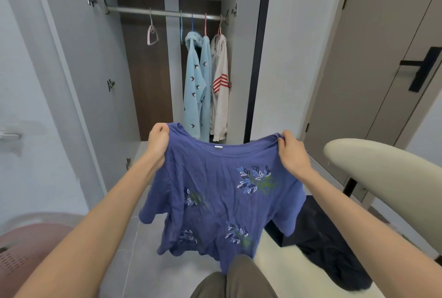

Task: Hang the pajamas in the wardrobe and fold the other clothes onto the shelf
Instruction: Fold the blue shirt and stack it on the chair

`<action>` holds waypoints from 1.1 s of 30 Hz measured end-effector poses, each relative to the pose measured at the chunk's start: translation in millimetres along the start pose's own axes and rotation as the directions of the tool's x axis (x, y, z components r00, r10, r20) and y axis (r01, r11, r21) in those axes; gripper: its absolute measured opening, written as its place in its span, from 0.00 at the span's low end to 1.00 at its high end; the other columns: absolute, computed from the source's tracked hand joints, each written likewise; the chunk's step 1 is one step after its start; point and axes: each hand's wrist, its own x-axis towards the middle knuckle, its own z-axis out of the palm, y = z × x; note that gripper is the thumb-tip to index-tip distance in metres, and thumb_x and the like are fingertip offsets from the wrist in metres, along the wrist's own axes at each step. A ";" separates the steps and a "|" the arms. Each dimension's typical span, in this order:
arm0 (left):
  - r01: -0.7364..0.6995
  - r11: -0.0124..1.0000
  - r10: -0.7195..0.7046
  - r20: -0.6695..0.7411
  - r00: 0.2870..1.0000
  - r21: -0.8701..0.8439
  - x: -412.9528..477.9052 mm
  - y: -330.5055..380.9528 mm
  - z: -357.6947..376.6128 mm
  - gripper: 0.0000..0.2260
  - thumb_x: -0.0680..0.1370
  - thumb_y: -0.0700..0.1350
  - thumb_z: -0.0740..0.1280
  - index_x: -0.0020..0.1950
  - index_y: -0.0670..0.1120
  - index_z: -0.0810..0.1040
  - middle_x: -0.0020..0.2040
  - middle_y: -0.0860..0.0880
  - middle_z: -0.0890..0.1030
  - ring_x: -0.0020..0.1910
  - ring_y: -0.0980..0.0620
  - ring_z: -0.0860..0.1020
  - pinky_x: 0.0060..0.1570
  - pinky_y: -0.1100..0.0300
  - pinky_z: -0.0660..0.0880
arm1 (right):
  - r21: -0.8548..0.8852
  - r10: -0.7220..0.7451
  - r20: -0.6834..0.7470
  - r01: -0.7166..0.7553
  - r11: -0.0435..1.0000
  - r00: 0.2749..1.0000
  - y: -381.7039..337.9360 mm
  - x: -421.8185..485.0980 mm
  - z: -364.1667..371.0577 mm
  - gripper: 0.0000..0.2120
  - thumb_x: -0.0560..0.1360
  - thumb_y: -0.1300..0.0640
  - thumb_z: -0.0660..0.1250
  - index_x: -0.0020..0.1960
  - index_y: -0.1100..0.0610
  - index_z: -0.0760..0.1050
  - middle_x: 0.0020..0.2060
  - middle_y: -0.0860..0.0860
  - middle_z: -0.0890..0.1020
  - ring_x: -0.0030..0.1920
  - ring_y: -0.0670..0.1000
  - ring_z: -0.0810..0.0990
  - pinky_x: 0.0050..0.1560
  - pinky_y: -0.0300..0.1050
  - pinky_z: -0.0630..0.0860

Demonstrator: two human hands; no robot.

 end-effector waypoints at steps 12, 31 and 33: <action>-0.361 0.928 0.347 0.134 0.928 0.095 -11.4 41.6 30.2 0.07 0.83 0.43 0.54 0.48 0.45 0.69 0.43 0.54 0.71 0.41 0.61 0.69 0.43 0.69 0.65 | 0.058 -0.090 -0.505 0.138 0.989 0.858 -18.4 -0.6 -60.6 0.11 0.81 0.59 0.55 0.54 0.58 0.75 0.48 0.55 0.77 0.50 0.56 0.73 0.45 0.47 0.66; -0.722 0.644 0.758 0.080 0.648 -0.252 -81.2 207.3 143.5 0.06 0.83 0.44 0.56 0.53 0.46 0.72 0.44 0.56 0.73 0.41 0.65 0.71 0.41 0.75 0.66 | -0.261 -0.267 -0.816 0.085 0.962 0.512 -42.0 -13.5 -279.8 0.14 0.80 0.58 0.56 0.57 0.52 0.78 0.47 0.52 0.83 0.49 0.58 0.76 0.44 0.44 0.56; -0.730 0.626 0.767 0.047 0.640 -0.274 -86.9 216.3 146.7 0.06 0.82 0.44 0.57 0.53 0.45 0.73 0.44 0.55 0.73 0.41 0.70 0.71 0.42 0.77 0.66 | -0.305 -0.310 -0.819 0.092 0.948 0.482 -47.2 -18.9 -292.3 0.13 0.80 0.58 0.56 0.57 0.51 0.78 0.46 0.51 0.83 0.49 0.57 0.76 0.43 0.43 0.52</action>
